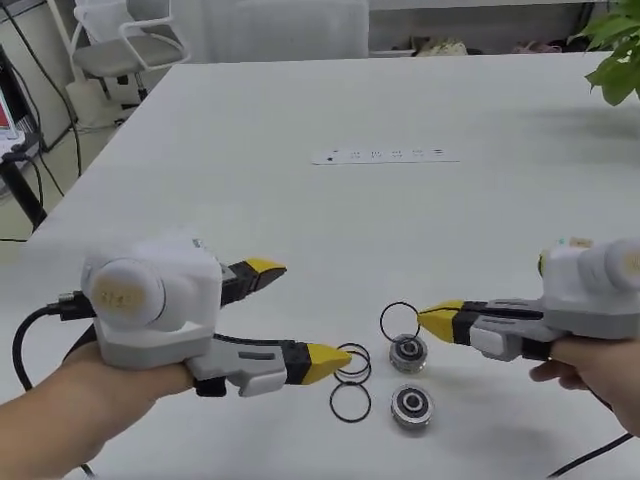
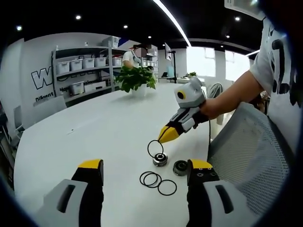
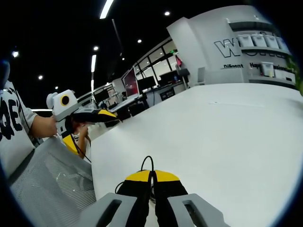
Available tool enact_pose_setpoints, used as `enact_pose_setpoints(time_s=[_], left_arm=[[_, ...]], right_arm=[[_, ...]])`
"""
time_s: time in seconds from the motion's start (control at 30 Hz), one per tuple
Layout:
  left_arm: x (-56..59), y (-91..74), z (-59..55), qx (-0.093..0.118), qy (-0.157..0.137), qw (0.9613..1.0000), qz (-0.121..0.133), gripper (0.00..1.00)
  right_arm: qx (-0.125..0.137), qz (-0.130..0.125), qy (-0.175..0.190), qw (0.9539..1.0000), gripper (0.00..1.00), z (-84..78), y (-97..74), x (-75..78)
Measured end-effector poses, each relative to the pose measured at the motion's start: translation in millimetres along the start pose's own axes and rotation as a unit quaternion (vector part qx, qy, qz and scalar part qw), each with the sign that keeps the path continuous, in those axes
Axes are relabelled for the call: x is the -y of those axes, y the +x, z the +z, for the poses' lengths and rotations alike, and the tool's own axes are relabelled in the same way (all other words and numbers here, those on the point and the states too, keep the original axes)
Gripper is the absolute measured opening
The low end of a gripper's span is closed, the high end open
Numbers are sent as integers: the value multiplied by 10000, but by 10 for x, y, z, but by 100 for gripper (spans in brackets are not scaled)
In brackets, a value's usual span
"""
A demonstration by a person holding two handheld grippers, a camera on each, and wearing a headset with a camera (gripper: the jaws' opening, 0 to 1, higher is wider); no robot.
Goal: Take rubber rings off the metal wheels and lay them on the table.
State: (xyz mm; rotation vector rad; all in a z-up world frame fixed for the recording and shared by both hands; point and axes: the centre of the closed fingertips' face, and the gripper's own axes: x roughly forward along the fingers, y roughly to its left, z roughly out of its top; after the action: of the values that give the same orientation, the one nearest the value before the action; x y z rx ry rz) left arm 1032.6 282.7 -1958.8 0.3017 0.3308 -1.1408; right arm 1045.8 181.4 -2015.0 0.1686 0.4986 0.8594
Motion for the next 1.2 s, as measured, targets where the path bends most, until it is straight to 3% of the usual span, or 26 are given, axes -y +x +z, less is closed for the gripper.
enact_pose_setpoints(time_s=[0.53, 1.2], left_arm=[[-64, -212, -94, -59, -46, 9998, 182, 74], [-60, -313, -190, -153, -94, 9996, 226, 77]], right_arm=[[-181, 210, -155, 9995, 0, 48, 179, -161], [-629, 373, -365, 9967, 0, -87, 402, -177]])
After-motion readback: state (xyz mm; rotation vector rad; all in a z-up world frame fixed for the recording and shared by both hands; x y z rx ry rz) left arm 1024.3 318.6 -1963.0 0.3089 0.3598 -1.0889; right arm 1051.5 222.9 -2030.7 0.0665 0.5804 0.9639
